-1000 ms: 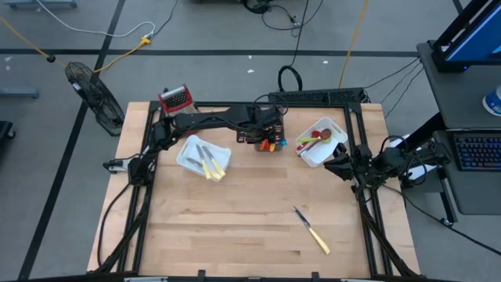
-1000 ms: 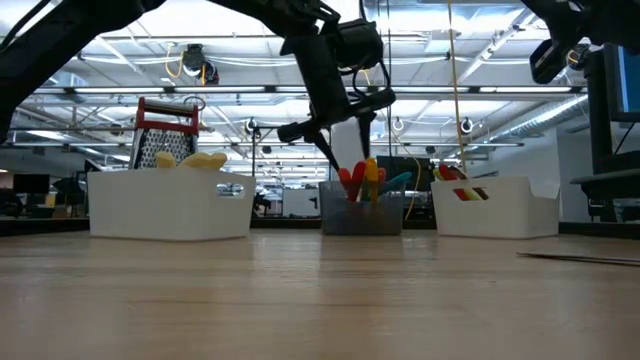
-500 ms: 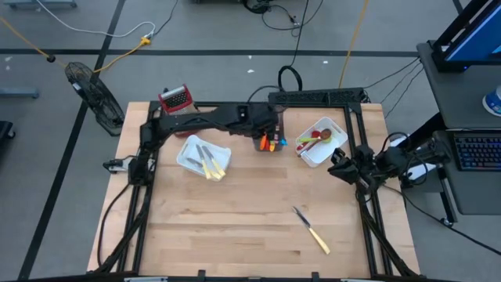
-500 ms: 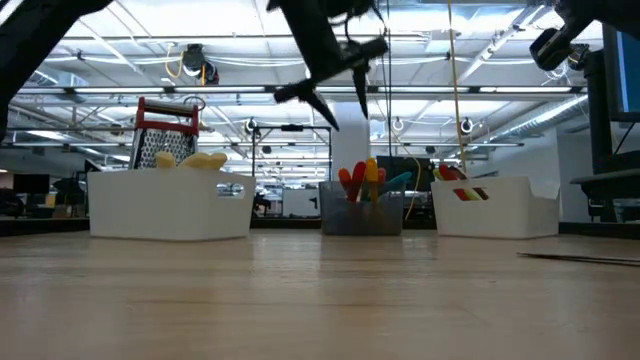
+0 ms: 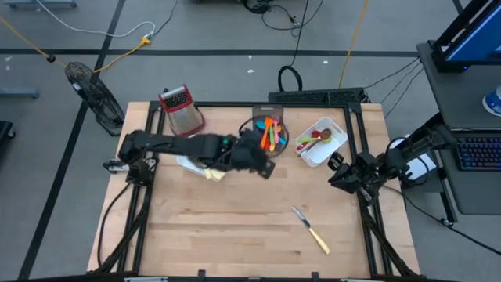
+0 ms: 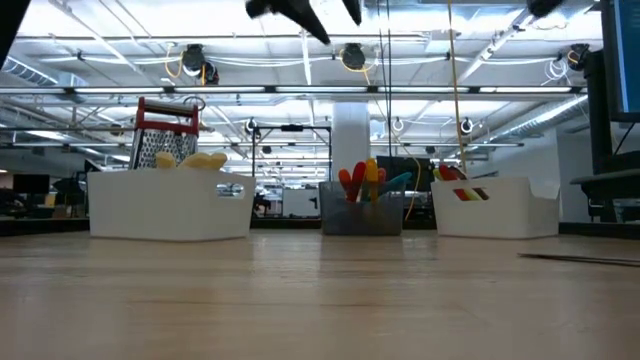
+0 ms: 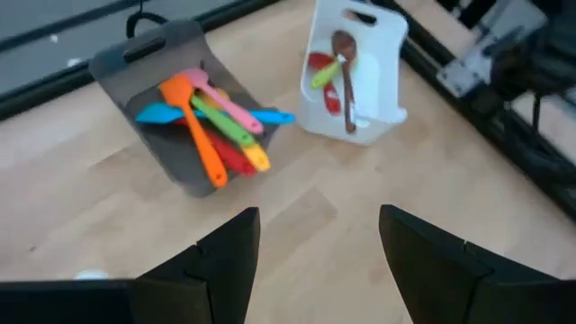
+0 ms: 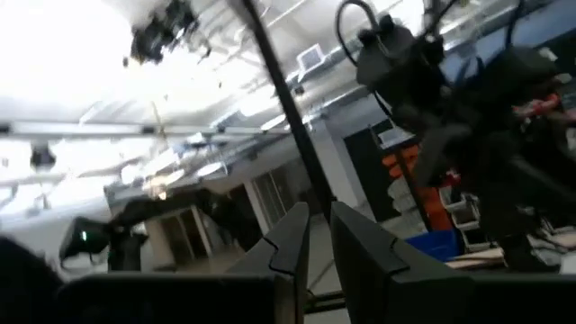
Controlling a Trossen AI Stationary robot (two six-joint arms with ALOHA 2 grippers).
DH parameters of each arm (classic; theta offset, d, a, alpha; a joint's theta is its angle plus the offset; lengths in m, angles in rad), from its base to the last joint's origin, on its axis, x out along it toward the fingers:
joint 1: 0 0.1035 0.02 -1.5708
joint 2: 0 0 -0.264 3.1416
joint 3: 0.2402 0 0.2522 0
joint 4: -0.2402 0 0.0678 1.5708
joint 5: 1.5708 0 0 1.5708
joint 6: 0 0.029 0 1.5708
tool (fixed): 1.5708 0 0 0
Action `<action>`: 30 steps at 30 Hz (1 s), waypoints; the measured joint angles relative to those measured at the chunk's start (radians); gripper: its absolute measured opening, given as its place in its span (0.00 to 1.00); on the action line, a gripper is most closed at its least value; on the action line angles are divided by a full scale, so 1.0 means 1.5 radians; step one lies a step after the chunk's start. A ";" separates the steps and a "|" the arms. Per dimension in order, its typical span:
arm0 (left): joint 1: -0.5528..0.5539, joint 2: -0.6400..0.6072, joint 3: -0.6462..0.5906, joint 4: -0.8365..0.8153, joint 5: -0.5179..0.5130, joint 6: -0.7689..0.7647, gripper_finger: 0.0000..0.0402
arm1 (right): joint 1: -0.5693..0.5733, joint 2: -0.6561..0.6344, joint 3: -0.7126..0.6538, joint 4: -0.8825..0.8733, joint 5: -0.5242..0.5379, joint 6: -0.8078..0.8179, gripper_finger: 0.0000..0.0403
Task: Pick & Place Kitchen Items
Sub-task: Put the yellow knife into the left white bin
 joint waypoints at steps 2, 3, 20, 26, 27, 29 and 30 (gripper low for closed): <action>-0.029 -0.012 0.000 -0.028 -0.020 0.000 0.58 | 0.015 0.039 0.051 -0.031 -0.001 -0.039 0.11; -0.043 -0.015 0.000 -0.028 -0.034 -0.001 0.58 | 0.022 0.058 0.079 -0.054 -0.001 -0.056 0.11; -0.214 -0.072 0.000 -0.168 -0.186 -0.108 0.58 | 0.136 0.354 0.370 -0.616 0.029 0.052 0.11; -0.240 -0.073 0.000 -0.200 -0.203 -0.110 0.58 | 0.178 0.446 0.427 -0.733 0.009 0.152 0.11; -0.244 -0.073 0.000 -0.208 -0.204 -0.110 0.58 | 0.183 0.462 0.434 -0.742 -0.001 0.167 0.11; -0.251 -0.074 0.000 -0.218 -0.204 -0.110 0.58 | 0.192 0.492 0.445 -0.750 -0.018 0.196 0.11; -0.253 -0.074 0.000 -0.221 -0.203 -0.110 0.58 | 0.195 0.506 0.450 -0.751 -0.027 0.210 0.11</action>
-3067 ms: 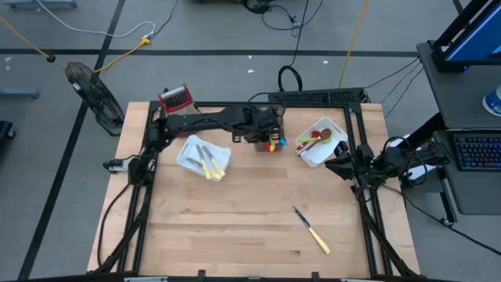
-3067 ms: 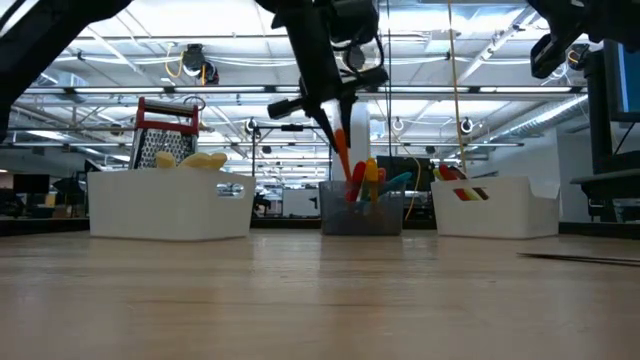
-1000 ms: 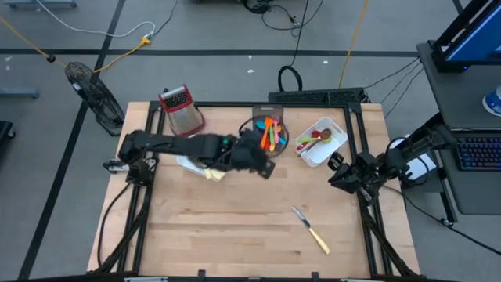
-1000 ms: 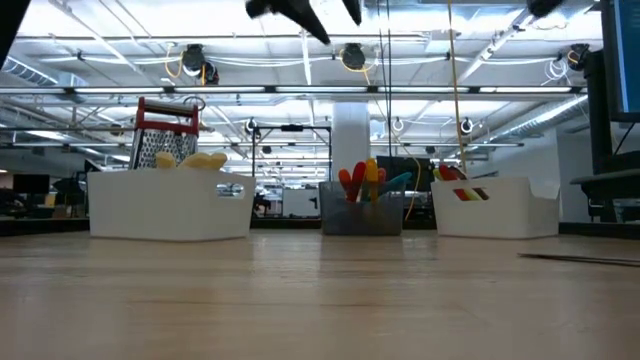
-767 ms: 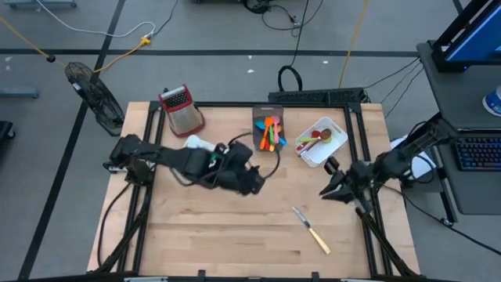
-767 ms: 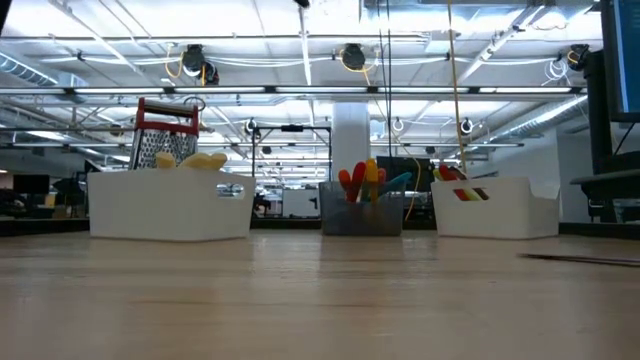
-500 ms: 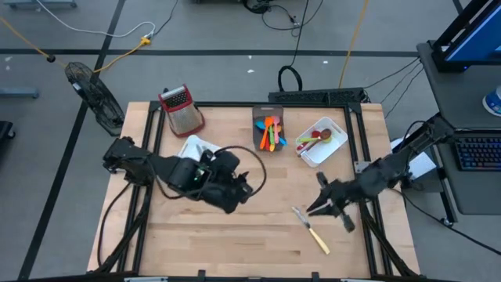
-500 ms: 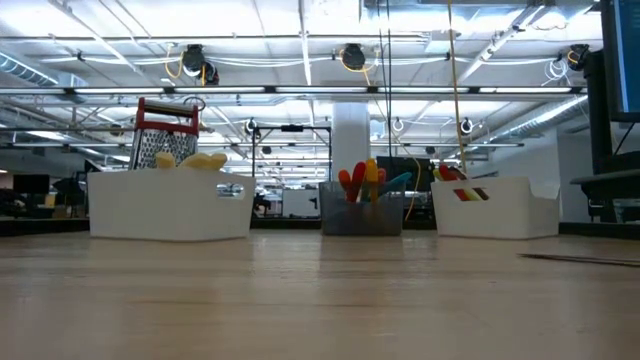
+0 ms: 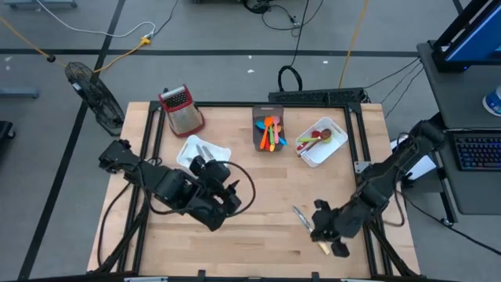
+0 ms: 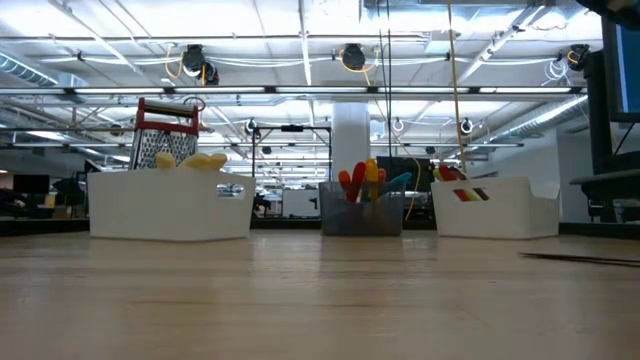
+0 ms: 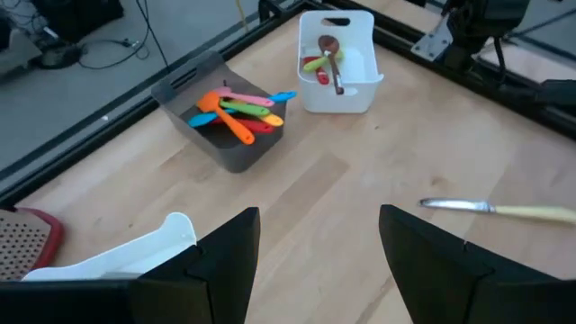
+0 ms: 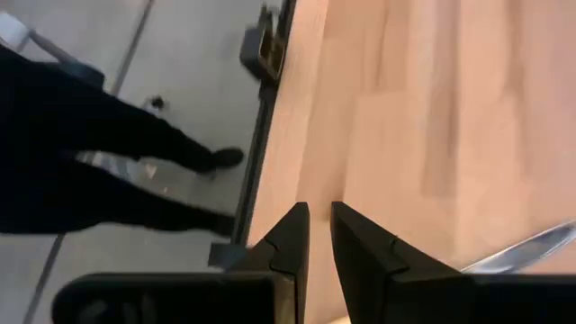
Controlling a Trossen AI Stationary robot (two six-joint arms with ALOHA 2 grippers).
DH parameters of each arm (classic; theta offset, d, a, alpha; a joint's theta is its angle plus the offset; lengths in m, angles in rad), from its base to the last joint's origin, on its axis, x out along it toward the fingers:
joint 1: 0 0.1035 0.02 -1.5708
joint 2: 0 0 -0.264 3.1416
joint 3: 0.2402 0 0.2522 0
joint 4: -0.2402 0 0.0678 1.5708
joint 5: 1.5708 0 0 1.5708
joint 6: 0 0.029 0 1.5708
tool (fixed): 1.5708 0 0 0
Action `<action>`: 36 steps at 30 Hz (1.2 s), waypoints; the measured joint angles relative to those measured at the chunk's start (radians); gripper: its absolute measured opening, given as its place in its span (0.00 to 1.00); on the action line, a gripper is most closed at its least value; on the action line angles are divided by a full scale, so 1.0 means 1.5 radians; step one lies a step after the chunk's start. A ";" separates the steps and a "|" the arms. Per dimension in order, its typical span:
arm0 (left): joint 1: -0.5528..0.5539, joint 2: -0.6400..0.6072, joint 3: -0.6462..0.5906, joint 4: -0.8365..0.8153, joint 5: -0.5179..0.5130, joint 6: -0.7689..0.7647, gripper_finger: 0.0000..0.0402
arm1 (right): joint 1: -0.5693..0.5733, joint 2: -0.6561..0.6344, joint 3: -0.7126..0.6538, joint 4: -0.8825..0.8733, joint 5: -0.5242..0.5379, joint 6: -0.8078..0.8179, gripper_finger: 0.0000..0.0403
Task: Pick & Place Kitchen Items
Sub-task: Put the yellow knife into the left white bin
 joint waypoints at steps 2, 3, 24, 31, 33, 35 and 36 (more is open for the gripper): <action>-0.006 0.000 0.000 -0.001 0.001 0.010 0.58 | 0.003 0.029 0.008 -0.012 -0.023 0.030 0.11; -0.009 0.000 -0.002 0.002 0.000 0.017 0.58 | 0.003 0.043 0.009 -0.018 -0.036 0.047 0.11; -0.015 -0.093 -0.248 0.276 0.038 0.140 0.58 | 0.001 0.122 0.009 -0.112 -0.117 0.310 0.33; -0.014 -0.204 -0.415 0.446 0.057 0.186 0.58 | -0.003 0.123 -0.003 -0.126 -0.116 0.344 0.49; -0.014 -0.242 -0.465 0.496 0.059 0.199 0.58 | -0.005 0.123 -0.014 -0.124 -0.116 0.377 0.51; -0.014 -0.279 -0.510 0.530 0.060 0.201 0.58 | -0.005 0.123 -0.025 -0.125 -0.116 0.401 0.51; -0.014 -0.294 -0.531 0.540 0.060 0.198 0.58 | -0.005 0.123 -0.029 -0.126 -0.117 0.410 0.51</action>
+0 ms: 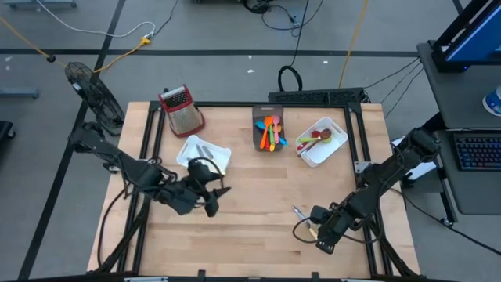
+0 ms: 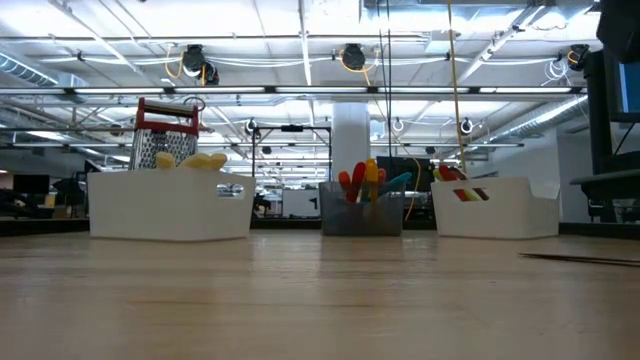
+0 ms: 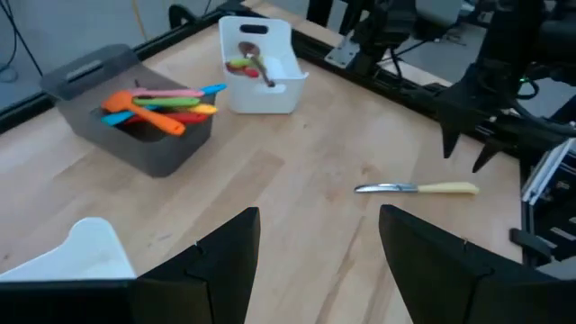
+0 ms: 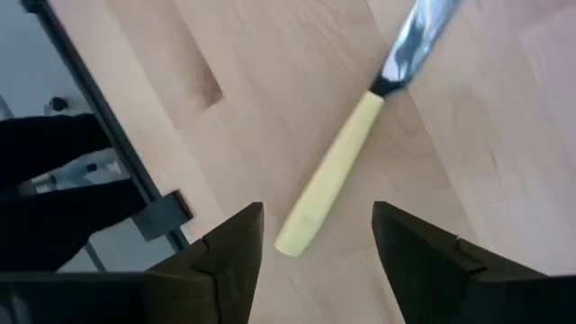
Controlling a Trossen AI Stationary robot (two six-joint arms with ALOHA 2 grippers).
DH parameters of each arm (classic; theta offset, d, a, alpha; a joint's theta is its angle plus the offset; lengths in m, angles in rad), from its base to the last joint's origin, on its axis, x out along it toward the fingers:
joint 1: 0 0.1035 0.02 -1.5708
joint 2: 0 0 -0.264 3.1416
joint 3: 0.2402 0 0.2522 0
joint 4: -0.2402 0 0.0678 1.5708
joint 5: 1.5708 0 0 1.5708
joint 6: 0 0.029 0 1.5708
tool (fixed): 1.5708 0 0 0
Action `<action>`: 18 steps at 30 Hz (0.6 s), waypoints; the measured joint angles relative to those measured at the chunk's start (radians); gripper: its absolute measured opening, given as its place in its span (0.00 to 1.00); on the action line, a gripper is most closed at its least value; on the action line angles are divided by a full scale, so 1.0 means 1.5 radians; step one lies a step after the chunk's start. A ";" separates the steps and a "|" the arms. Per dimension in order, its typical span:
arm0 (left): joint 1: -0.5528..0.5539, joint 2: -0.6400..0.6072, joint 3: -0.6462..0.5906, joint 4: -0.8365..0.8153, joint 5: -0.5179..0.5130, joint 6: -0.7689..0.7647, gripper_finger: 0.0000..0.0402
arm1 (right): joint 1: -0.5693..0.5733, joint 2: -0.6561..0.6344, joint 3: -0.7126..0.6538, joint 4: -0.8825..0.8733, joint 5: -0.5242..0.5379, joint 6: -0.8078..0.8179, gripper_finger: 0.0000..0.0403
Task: Pick & Place Kitchen Items
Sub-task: Put the yellow knife into the left white bin
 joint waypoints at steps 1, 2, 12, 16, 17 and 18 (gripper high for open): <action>0.000 -0.014 -0.018 0.009 0.000 -0.001 0.58 | 0.000 0.000 -0.004 0.002 0.000 0.012 0.51; 0.000 -0.028 -0.034 0.021 0.000 -0.001 0.58 | -0.001 0.000 -0.008 0.002 0.000 0.024 0.50; 0.000 -0.098 -0.084 0.033 -0.002 0.012 0.58 | -0.025 0.000 -0.041 0.084 -0.001 0.063 0.51; 0.000 -0.097 -0.085 0.032 0.000 0.020 0.58 | -0.039 0.000 -0.050 0.080 -0.001 0.063 0.50; 0.000 -0.097 -0.085 0.032 0.003 0.022 0.58 | -0.043 0.000 -0.052 0.082 -0.001 0.063 0.50; 0.000 -0.097 -0.085 0.032 0.006 0.023 0.58 | -0.046 0.000 -0.053 0.082 -0.001 0.063 0.50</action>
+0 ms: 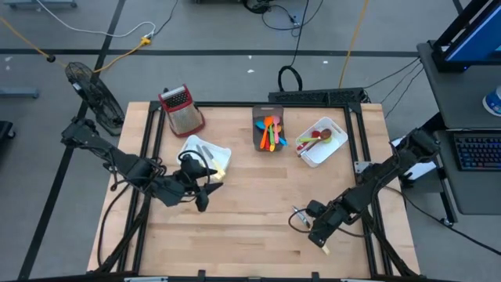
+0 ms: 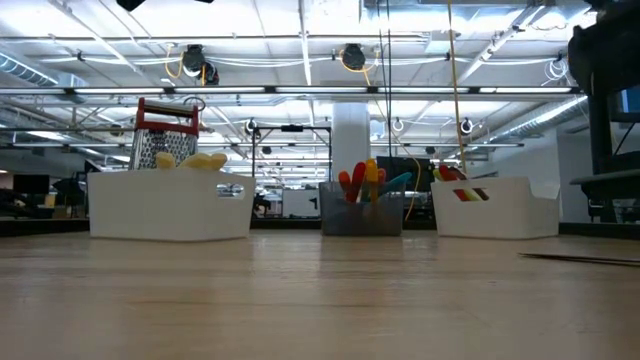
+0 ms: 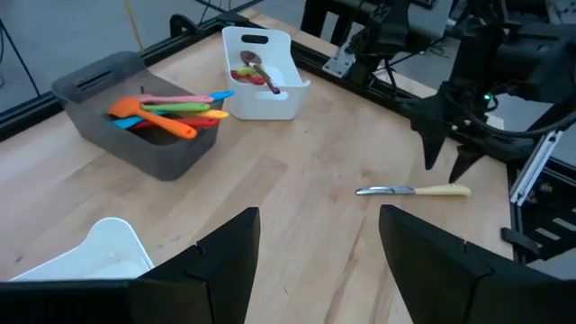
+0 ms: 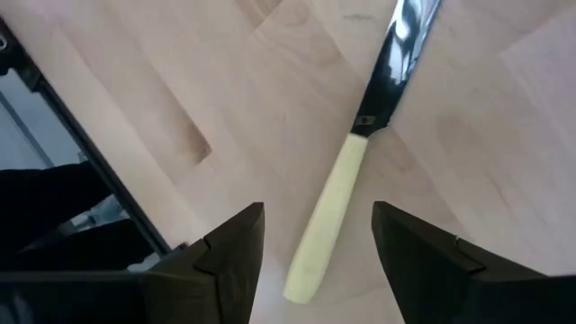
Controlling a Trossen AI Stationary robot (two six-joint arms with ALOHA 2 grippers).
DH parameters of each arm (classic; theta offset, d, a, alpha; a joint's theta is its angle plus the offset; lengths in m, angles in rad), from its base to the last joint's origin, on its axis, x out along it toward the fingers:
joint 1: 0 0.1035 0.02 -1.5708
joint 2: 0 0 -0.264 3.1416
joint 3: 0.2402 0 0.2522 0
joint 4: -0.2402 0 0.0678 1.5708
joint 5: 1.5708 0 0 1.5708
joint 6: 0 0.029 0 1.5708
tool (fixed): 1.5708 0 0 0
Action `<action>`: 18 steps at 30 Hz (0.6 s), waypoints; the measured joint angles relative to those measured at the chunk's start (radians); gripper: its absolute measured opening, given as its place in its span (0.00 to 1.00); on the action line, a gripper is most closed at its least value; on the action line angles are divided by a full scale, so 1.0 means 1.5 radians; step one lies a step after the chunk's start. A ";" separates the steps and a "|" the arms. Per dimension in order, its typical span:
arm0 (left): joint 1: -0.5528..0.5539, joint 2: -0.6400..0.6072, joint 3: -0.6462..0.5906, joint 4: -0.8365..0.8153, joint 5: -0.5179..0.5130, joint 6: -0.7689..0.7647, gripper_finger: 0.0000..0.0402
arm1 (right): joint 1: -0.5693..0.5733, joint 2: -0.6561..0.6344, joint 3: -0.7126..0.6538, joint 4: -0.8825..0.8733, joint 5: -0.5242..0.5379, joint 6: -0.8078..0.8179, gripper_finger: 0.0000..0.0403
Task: Pick & Place Kitchen Items
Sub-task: Put the yellow knife into the left white bin
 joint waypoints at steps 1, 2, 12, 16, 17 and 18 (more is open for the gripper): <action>0.000 0.000 0.000 0.000 0.002 0.003 0.58 | -0.003 0.000 -0.002 0.001 0.000 0.000 0.50; 0.000 0.000 0.000 0.000 0.005 0.005 0.58 | -0.006 0.000 -0.003 0.002 0.000 0.000 0.50; 0.001 0.000 0.000 -0.001 0.007 0.023 0.58 | -0.010 0.056 -0.025 0.005 -0.053 0.001 0.49; 0.002 0.000 0.000 -0.001 0.007 0.032 0.58 | -0.011 0.111 -0.024 0.027 -0.071 -0.001 0.49; 0.003 0.000 0.000 -0.002 0.008 0.033 0.58 | -0.011 0.122 -0.024 0.028 -0.074 -0.002 0.49; 0.003 0.000 0.000 -0.002 0.008 0.033 0.58 | -0.011 0.132 -0.024 0.027 -0.075 -0.002 0.49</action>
